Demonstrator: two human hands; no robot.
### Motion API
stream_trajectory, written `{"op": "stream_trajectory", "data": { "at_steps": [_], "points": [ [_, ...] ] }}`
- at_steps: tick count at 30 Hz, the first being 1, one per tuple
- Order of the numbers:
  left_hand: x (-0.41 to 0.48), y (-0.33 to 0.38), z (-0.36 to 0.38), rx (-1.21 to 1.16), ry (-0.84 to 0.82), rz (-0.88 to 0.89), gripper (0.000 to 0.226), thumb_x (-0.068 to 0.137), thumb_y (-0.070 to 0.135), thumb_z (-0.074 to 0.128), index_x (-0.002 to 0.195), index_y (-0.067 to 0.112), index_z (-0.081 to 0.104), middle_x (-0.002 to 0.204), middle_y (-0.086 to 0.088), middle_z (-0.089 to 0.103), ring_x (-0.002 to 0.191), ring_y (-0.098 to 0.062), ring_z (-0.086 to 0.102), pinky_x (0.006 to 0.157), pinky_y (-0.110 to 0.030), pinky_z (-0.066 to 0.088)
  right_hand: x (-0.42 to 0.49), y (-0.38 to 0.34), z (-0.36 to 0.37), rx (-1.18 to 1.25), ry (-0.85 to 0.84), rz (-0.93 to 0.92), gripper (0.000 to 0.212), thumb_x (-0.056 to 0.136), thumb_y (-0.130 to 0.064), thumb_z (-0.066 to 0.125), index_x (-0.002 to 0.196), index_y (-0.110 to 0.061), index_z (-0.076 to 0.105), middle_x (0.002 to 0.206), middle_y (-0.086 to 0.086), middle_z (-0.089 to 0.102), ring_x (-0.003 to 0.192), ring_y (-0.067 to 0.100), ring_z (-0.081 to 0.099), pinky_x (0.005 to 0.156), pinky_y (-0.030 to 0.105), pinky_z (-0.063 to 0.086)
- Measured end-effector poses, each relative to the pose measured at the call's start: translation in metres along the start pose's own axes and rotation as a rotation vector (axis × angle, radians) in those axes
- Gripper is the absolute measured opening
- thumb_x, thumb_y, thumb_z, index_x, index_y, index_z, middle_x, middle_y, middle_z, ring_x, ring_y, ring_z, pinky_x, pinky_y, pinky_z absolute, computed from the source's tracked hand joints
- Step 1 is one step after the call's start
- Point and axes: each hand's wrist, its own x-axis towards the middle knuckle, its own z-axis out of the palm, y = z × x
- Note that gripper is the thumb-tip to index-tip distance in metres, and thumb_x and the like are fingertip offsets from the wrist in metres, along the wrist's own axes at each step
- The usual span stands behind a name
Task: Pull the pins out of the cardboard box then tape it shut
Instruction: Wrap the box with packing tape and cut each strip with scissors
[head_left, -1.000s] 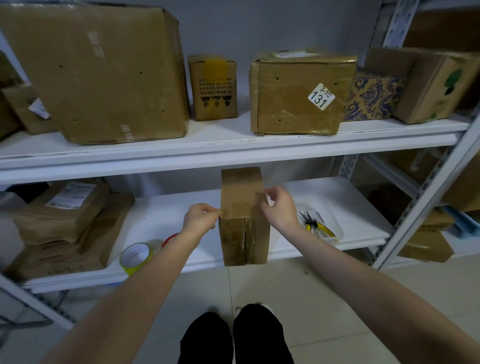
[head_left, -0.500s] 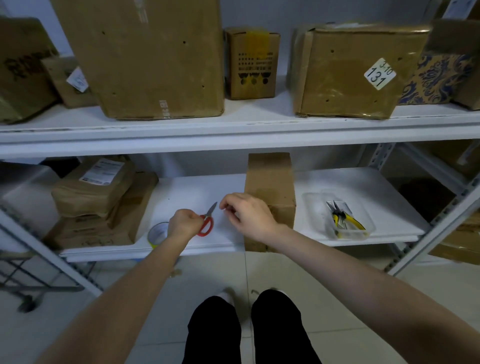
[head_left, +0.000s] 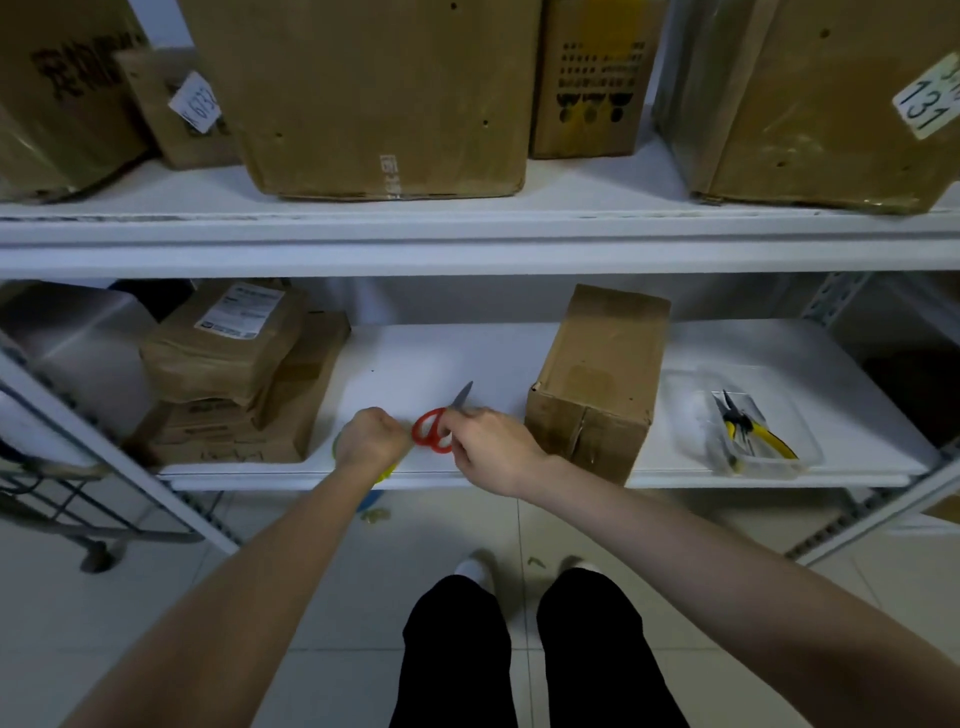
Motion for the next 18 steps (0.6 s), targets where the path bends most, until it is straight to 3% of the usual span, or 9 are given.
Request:
{"op": "stream_trajectory", "data": {
  "at_steps": [6, 8, 11, 14, 18],
  "points": [
    [0.013, -0.028, 0.003, 0.209, -0.031, 0.006, 0.044, 0.083, 0.017, 0.056, 0.127, 0.01, 0.052, 0.13, -0.015, 0.049, 0.121, -0.035, 0.043, 0.096, -0.036, 0.041, 0.034, 0.001, 0.035, 0.01, -0.186, 0.159, 0.036, 0.087, 0.001, 0.049, 0.123, -0.004, 0.049, 0.131, 0.02, 0.049, 0.118, 0.037, 0.049, 0.087, 0.038, 0.045],
    [0.022, -0.037, 0.008, 0.323, -0.069, 0.019, 0.049, 0.083, 0.02, 0.056, 0.131, 0.013, 0.05, 0.133, -0.012, 0.048, 0.124, -0.034, 0.04, 0.097, -0.036, 0.041, 0.048, -0.002, 0.046, 0.057, -0.217, 0.179, 0.027, 0.083, 0.003, 0.049, 0.108, -0.005, 0.053, 0.122, 0.021, 0.053, 0.113, 0.038, 0.052, 0.088, 0.038, 0.047],
    [0.034, -0.047, 0.018, 0.433, -0.153, 0.039, 0.037, 0.083, 0.03, 0.054, 0.118, 0.022, 0.06, 0.132, -0.008, 0.054, 0.126, -0.031, 0.042, 0.098, -0.033, 0.039, 0.068, -0.005, 0.061, 0.105, -0.224, 0.203, 0.019, 0.077, 0.005, 0.049, 0.087, -0.01, 0.051, 0.107, 0.019, 0.06, 0.104, 0.037, 0.057, 0.085, 0.037, 0.05],
    [0.043, -0.053, 0.027, 0.45, -0.184, 0.041, 0.023, 0.083, 0.034, 0.053, 0.1, 0.026, 0.067, 0.118, -0.006, 0.062, 0.12, -0.029, 0.047, 0.091, -0.03, 0.041, 0.082, -0.006, 0.07, 0.133, -0.212, 0.255, 0.021, 0.078, 0.005, 0.047, 0.09, -0.011, 0.055, 0.108, 0.017, 0.062, 0.103, 0.034, 0.058, 0.082, 0.034, 0.046],
    [0.048, -0.047, 0.029, 0.377, -0.078, 0.062, 0.012, 0.079, 0.023, 0.052, 0.082, 0.024, 0.063, 0.099, -0.003, 0.065, 0.105, -0.031, 0.052, 0.08, -0.03, 0.046, 0.092, -0.003, 0.08, 0.102, -0.118, 0.32, 0.027, 0.077, 0.003, 0.049, 0.101, -0.006, 0.059, 0.103, 0.014, 0.062, 0.101, 0.034, 0.057, 0.1, 0.043, 0.042]
  ]
}}
